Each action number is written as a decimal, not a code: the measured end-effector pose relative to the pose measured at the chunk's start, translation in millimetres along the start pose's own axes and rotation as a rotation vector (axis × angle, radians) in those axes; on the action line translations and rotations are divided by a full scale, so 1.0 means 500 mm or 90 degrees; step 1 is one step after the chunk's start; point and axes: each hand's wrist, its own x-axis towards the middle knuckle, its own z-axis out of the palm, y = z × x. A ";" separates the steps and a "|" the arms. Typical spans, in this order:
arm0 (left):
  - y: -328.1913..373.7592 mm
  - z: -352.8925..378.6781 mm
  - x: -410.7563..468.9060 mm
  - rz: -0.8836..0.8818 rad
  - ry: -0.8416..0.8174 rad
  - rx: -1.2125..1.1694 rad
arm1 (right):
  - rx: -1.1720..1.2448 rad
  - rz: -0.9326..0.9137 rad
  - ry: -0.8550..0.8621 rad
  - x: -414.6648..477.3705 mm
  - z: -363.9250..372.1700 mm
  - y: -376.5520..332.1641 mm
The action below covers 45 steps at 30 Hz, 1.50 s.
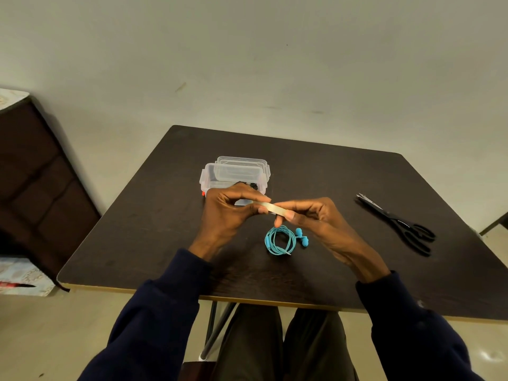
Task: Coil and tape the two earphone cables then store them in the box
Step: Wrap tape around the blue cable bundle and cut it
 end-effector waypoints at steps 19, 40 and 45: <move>0.008 -0.002 -0.004 0.008 -0.016 0.083 | -0.029 0.002 0.083 0.007 0.009 -0.001; -0.015 -0.009 -0.004 -0.061 0.025 -0.049 | 0.006 0.015 0.013 0.000 -0.016 -0.009; -0.016 -0.009 -0.006 -0.088 0.000 -0.072 | -0.026 0.029 -0.016 0.002 -0.020 -0.010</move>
